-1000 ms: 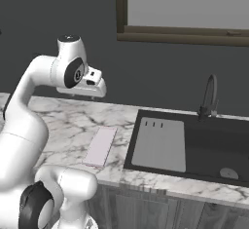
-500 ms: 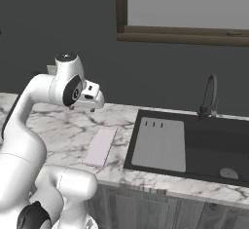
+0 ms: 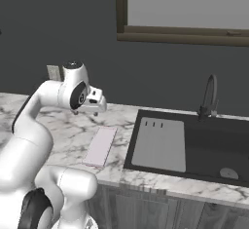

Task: The ice cube tray has been filled with water. Take the tray and place it in the freezer to make ice. Close the freezer door after placing the tray.

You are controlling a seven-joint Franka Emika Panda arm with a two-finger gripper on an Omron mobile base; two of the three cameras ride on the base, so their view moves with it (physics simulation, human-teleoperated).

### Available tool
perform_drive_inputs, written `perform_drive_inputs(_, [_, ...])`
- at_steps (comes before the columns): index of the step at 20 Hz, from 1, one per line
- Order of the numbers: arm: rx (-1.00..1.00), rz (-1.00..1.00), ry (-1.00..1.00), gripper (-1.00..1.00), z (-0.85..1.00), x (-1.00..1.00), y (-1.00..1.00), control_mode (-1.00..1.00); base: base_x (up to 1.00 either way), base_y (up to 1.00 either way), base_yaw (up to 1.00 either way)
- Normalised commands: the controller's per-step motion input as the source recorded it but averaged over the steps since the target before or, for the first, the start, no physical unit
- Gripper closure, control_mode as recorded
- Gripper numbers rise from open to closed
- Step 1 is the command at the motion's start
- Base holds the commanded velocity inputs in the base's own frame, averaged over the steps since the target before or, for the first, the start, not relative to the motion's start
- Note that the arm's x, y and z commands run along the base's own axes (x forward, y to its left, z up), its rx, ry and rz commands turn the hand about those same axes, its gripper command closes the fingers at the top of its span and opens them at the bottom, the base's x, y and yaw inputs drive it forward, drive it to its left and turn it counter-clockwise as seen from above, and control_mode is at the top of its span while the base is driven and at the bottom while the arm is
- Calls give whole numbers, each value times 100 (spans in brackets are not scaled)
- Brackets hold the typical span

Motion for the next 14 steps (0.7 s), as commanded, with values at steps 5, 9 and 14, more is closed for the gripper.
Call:
perform_drive_inputs(5, [0, 14, 23, -100, -51, 79, 13, -100, 0, 0, 0])
perform_drive_inputs(9, [-2, 18, 8, -100, -63, 57, 2, -100, 0, 0, 0])
perform_drive_inputs(14, [-4, 15, 1, -100, -59, 44, 0, -100, 0, 0, 0])
